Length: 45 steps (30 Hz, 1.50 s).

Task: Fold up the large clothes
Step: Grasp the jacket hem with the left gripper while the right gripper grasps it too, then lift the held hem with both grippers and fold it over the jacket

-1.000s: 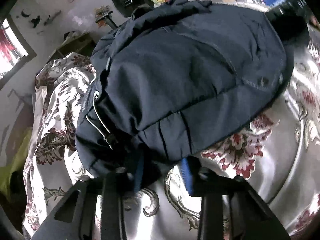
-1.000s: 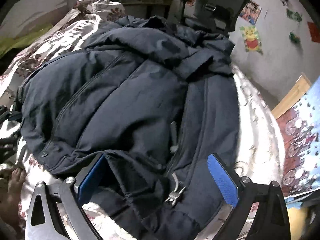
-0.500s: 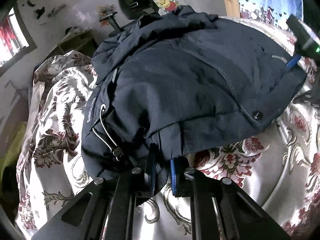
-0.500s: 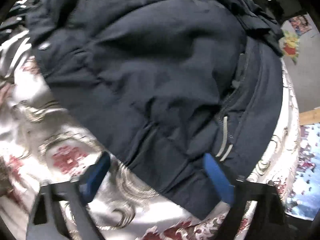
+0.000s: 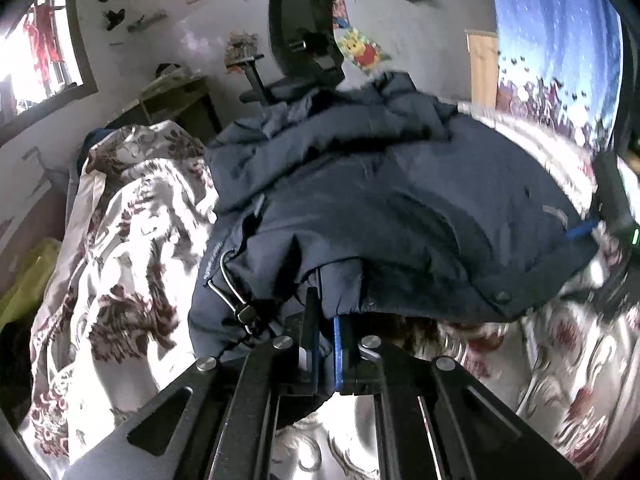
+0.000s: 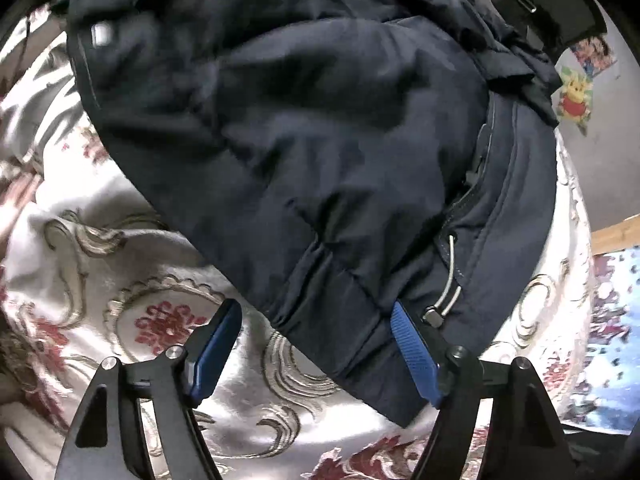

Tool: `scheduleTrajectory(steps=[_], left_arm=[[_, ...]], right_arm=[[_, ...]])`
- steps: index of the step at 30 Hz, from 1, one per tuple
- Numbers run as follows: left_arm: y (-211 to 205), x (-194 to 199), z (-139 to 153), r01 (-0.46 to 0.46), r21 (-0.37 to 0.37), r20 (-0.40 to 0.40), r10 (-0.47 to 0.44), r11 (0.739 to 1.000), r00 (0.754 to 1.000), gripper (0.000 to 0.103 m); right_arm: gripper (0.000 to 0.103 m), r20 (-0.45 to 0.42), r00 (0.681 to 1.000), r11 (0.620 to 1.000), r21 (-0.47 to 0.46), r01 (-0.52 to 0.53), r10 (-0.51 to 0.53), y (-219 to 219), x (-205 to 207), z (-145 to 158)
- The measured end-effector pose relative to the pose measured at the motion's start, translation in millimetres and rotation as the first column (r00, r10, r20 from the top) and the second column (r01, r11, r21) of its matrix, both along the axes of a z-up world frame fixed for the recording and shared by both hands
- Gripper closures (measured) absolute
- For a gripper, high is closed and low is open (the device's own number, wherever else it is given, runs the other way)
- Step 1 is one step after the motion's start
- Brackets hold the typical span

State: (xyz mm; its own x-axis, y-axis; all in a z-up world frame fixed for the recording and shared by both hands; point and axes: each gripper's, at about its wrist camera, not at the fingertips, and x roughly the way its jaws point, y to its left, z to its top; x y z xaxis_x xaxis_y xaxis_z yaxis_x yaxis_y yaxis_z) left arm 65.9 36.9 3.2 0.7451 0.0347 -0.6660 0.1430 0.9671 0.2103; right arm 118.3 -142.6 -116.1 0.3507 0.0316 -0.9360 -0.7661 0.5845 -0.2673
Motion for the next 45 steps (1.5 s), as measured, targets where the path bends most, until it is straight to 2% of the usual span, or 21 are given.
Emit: scheduleTrajectory(steps=[2, 3, 4, 5, 7, 10, 14, 17, 20, 26, 31, 36, 45], left_arm=[[-1, 3, 11, 0.005, 0.000, 0.018, -0.005, 1.000, 1.000, 0.099], [-2, 4, 19, 0.010, 0.001, 0.030, -0.010, 1.000, 0.999, 0.099], [-3, 4, 23, 0.013, 0.004, 0.040, -0.013, 1.000, 0.999, 0.099], [-5, 3, 28, 0.017, 0.009, 0.051, -0.018, 1.000, 0.999, 0.099], [-5, 2, 35, 0.020, 0.008, 0.065, -0.021, 1.000, 0.998, 0.099], [0, -5, 41, -0.004, -0.015, 0.096, 0.005, 1.000, 0.995, 0.099], [15, -23, 44, -0.074, -0.075, 0.151, 0.085, 0.994, 0.985, 0.100], [27, -38, 47, -0.105, -0.121, 0.145, 0.122, 0.987, 0.982, 0.100], [34, -54, 59, -0.107, -0.125, 0.147, 0.125, 0.986, 0.981, 0.100], [36, -78, 94, -0.117, -0.118, 0.196, 0.138, 0.986, 0.971, 0.100], [39, -69, 112, -0.136, -0.161, 0.193, 0.166, 0.978, 0.967, 0.100], [41, -39, 130, -0.145, -0.181, 0.210, 0.183, 0.973, 0.960, 0.100], [47, 35, 158, -0.149, -0.098, 0.247, 0.169, 0.984, 0.954, 0.100]], right_arm=[[0.030, 0.043, 0.999, 0.999, -0.045, 0.022, -0.020, 4, 1, -6], [0.034, 0.064, 0.998, 0.998, -0.052, 0.031, -0.028, 6, 0, -6], [0.046, 0.094, 0.995, 0.998, -0.054, 0.041, -0.036, 9, 1, -4], [0.052, 0.127, 0.991, 0.997, -0.059, 0.054, -0.046, 10, 0, -2], [0.077, 0.175, 0.982, 0.997, -0.033, 0.075, -0.068, 5, 0, 8], [0.093, 0.252, 0.961, 0.993, 0.056, 0.102, -0.113, -6, -7, 31], [0.096, 0.394, 0.908, 0.984, 0.155, 0.086, -0.141, -14, -24, 70], [0.096, 0.458, 0.873, 0.971, 0.231, 0.064, -0.166, -17, -43, 100], [0.096, 0.467, 0.868, 0.960, 0.279, 0.037, -0.169, -19, -65, 121], [0.096, 0.499, 0.858, 0.953, 0.299, -0.038, -0.122, -9, -95, 162], [0.096, 0.488, 0.857, 0.932, 0.361, -0.025, -0.166, -12, -76, 185], [0.096, 0.478, 0.849, 0.907, 0.422, 0.004, -0.226, -8, -39, 206], [0.096, 0.494, 0.805, 0.857, 0.514, 0.032, -0.327, -1, 35, 228]])
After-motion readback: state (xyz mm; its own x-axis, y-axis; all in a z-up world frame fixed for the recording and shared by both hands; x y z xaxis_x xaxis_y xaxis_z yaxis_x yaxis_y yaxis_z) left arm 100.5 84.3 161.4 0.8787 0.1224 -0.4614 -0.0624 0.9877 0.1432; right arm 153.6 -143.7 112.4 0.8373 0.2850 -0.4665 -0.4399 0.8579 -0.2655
